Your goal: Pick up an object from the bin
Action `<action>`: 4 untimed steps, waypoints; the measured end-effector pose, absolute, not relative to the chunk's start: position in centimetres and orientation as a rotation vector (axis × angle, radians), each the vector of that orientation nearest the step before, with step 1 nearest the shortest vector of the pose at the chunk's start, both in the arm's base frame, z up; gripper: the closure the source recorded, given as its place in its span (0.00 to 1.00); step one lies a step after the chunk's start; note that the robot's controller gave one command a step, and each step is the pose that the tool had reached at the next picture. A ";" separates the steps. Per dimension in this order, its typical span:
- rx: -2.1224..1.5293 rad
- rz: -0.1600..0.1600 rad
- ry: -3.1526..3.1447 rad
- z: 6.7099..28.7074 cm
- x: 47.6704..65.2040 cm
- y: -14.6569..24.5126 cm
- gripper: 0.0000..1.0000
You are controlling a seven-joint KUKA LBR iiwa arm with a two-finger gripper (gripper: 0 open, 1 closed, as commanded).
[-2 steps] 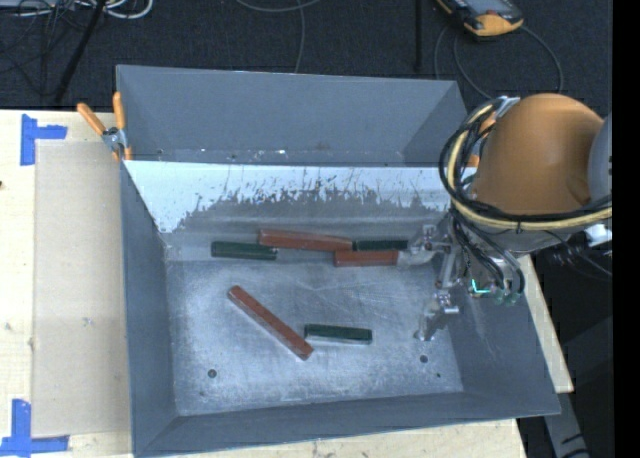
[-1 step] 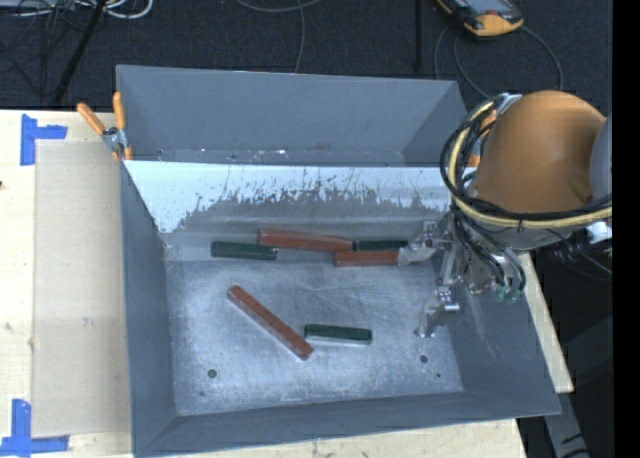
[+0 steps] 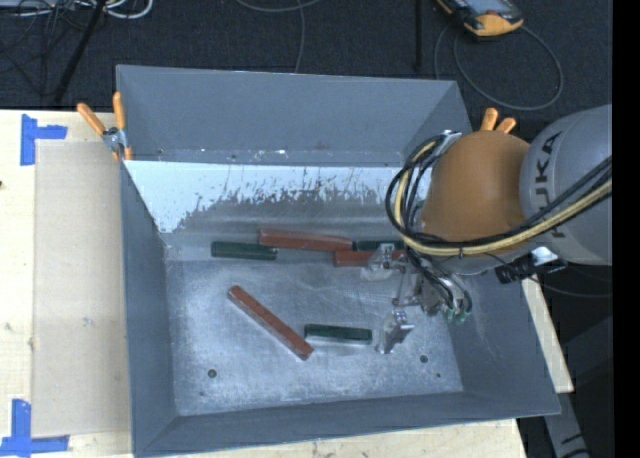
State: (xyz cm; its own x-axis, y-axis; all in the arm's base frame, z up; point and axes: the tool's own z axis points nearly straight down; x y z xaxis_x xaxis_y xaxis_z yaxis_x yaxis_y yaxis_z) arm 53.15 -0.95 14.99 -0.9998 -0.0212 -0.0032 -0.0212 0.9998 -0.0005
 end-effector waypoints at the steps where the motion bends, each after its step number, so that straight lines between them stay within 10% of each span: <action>1: 0.076 0.001 3.147 14.7 52.8 2.1 0.00; 2: 0.092 0.001 3.138 15.8 53.9 2.0 0.00; 3: 0.174 0.000 3.135 7.9 53.6 0.4 0.00; 4: 0.183 0.003 3.116 6.1 54.9 0.3 1.00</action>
Offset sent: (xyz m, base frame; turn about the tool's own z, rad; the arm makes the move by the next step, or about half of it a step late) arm 0.0137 0.0155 0.0007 0.0788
